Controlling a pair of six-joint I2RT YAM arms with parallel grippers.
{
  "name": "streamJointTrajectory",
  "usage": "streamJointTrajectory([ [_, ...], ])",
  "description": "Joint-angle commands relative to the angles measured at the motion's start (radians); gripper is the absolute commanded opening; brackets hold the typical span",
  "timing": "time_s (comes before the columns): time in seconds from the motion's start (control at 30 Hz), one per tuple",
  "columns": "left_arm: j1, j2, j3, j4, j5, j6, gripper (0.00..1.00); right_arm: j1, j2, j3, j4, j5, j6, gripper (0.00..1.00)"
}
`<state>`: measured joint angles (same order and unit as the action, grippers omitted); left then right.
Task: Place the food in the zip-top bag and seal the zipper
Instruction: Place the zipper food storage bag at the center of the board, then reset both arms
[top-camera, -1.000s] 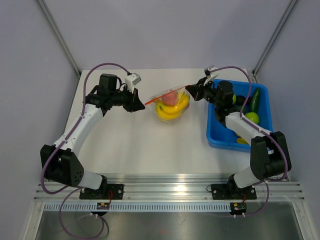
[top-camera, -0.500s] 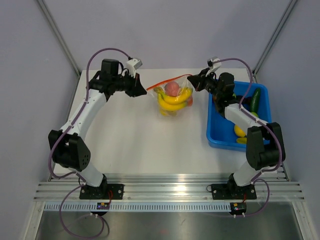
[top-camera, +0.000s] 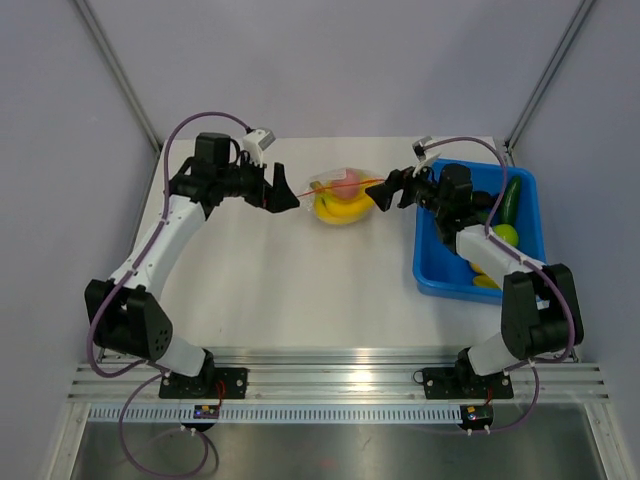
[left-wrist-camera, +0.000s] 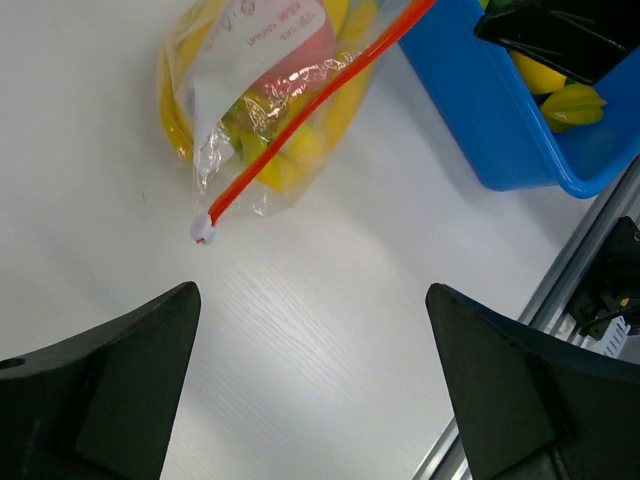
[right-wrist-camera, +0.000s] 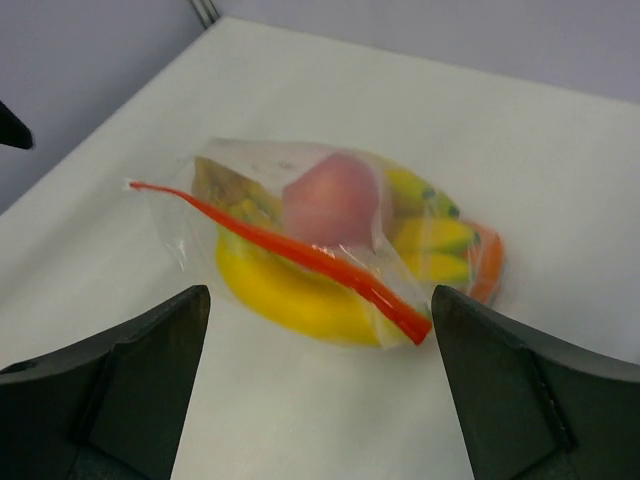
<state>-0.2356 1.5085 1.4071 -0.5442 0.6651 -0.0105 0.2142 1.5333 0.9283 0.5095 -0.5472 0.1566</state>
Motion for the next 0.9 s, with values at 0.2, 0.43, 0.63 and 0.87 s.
streamJointTrajectory([
  [0.2, 0.004, -0.264, -0.060, -0.008, -0.148, -0.232, 0.99, 0.013, -0.298, 0.320, -0.813, 0.520, -0.009, 0.99],
  [0.43, 0.001, -0.479, -0.229, -0.069, -0.334, -0.310, 0.99, 0.013, -0.380, 0.431, -1.254, 0.935, 0.117, 1.00],
  [0.63, 0.001, -0.666, -0.434, -0.080, -0.544, -0.310, 0.99, 0.013, -0.375, 0.377, -1.491, 1.158, 0.388, 0.99],
  [0.87, 0.001, -0.856, -0.568, -0.050, -0.605, -0.325, 0.99, 0.011, -0.383, 0.251, -1.519, 1.127, 0.442, 0.99],
])
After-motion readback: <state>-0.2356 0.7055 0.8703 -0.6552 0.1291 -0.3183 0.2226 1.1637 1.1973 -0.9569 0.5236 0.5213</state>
